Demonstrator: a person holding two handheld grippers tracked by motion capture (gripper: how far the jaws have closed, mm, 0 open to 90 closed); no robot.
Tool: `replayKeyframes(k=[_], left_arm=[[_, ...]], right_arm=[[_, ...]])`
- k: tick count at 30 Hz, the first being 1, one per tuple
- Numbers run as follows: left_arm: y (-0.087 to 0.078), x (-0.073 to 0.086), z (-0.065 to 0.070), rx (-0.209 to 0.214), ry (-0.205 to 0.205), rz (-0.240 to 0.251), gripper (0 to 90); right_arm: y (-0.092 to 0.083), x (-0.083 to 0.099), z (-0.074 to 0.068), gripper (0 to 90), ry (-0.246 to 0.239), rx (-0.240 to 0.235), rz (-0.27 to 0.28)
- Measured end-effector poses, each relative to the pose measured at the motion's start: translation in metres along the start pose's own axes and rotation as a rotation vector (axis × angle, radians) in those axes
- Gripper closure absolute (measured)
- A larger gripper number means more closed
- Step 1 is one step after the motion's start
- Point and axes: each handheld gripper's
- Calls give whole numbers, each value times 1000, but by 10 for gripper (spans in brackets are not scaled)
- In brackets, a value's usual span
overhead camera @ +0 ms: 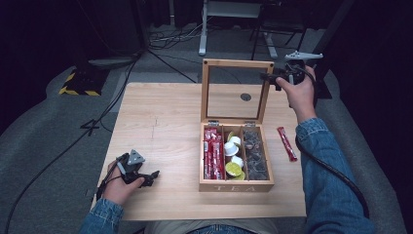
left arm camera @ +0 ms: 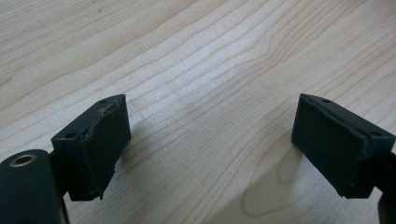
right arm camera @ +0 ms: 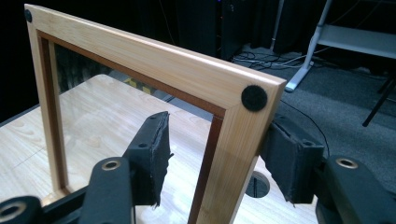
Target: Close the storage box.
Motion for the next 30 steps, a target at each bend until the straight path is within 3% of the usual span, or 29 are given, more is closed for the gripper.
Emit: replayKeyframes(k=[10, 20, 30], left_arm=[[2, -4, -1, -1, 10, -2, 109], [4, -8, -2, 0, 13, -5, 105], [4, -8, -1, 3, 9, -3, 105]], right_arm=[[-32, 11, -20, 462, -89, 9, 7], [-64, 29, -42, 494, -147, 6, 1], [-83, 42, -54, 546, -125, -2, -18]])
Point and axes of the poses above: each handheld gripper's, and its own axes: y roughly forward along the jaws, x roughly out of its underside, z roughly to its right, and after that the axes turned 14 degrees about -z, right-handed
